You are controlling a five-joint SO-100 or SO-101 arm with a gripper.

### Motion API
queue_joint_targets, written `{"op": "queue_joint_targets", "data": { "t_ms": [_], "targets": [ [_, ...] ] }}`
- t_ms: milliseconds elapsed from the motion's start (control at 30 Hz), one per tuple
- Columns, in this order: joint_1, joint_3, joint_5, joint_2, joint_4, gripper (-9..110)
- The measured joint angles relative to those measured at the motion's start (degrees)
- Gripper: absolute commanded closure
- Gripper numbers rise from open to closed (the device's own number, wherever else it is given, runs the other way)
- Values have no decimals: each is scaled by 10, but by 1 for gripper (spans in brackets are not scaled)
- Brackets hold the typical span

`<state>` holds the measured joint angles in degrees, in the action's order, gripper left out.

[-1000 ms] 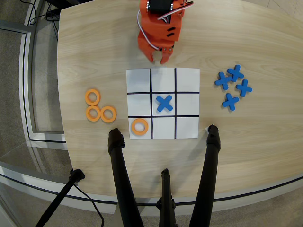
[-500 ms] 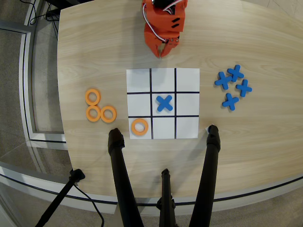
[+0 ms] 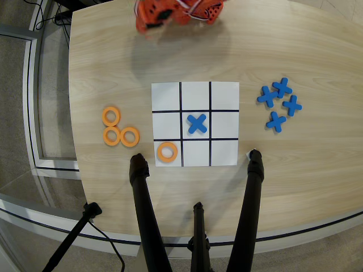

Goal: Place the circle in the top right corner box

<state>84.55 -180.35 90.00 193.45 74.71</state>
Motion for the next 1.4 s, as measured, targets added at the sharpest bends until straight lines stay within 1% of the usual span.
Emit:
{"op": "queue_joint_targets", "data": {
  "t_ms": [67,100,400,1400],
  "targets": [
    [99,0,-2,0,0,101],
    [116,0,-2,0,0,101],
    [100,0,0,0,0,101],
    [100,0,0,0,0,101]
  ]
}}
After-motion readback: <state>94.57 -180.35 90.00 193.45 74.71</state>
